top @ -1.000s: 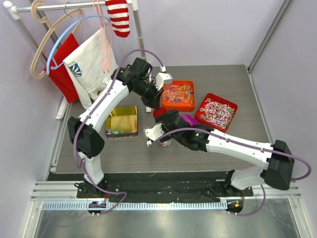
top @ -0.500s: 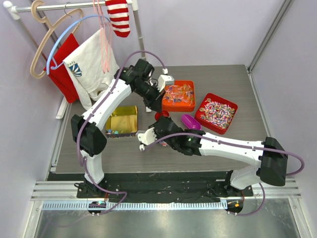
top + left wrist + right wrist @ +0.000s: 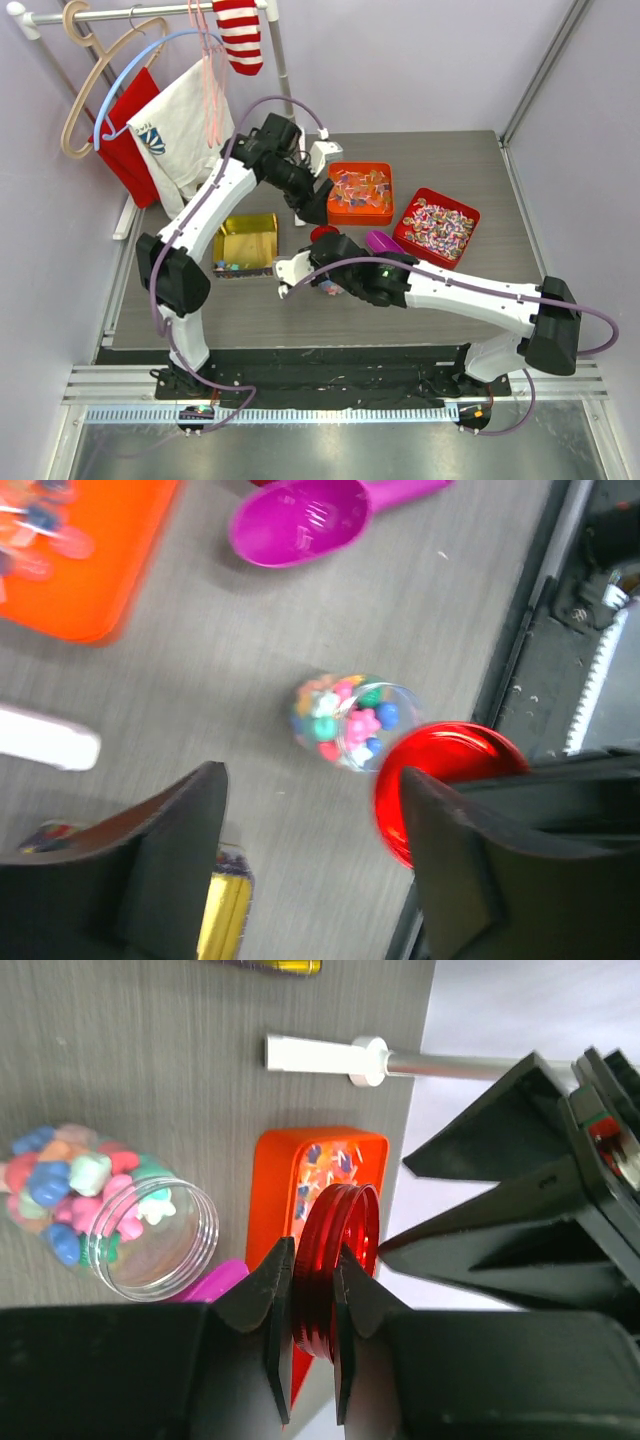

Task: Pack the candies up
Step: Close the bottle lid on the packing bottle.

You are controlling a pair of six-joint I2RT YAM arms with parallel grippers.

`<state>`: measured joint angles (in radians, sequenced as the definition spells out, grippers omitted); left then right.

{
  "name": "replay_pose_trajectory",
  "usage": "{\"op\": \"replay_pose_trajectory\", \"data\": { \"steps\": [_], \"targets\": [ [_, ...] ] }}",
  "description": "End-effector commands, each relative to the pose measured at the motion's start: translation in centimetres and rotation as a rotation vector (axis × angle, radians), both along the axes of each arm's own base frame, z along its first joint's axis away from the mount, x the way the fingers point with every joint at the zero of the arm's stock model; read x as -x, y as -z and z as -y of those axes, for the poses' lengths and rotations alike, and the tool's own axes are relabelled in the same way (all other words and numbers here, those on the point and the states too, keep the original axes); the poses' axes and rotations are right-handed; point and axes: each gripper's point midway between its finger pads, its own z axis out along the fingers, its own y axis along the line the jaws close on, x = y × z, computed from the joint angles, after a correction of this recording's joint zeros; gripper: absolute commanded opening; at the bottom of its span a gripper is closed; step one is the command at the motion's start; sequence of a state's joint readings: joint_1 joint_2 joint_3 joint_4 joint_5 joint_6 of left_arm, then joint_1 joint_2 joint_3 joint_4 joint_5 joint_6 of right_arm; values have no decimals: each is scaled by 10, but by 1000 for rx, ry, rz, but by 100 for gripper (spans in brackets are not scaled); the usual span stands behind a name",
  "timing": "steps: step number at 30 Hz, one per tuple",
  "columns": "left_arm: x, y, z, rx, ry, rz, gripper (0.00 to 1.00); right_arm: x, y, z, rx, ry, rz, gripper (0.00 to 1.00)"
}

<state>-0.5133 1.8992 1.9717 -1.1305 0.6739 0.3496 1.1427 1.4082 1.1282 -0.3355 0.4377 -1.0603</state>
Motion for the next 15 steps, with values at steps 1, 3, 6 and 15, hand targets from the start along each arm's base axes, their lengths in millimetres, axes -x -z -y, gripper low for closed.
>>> {"op": "replay_pose_trajectory", "data": {
  "steps": [1,3,6,15],
  "targets": [
    [-21,-71,-24,112,-107,240,77,10,-32,-12,-161,-16,-124,1],
    [-23,-74,-32,116,-128,267,87,14,-42,-13,-204,-17,-178,1],
    [-24,-86,-46,142,-159,323,93,22,-54,-16,-272,-44,-277,1],
    [9,-105,-67,344,-56,327,100,46,-83,-2,-481,-175,-642,1]
  ]
}}
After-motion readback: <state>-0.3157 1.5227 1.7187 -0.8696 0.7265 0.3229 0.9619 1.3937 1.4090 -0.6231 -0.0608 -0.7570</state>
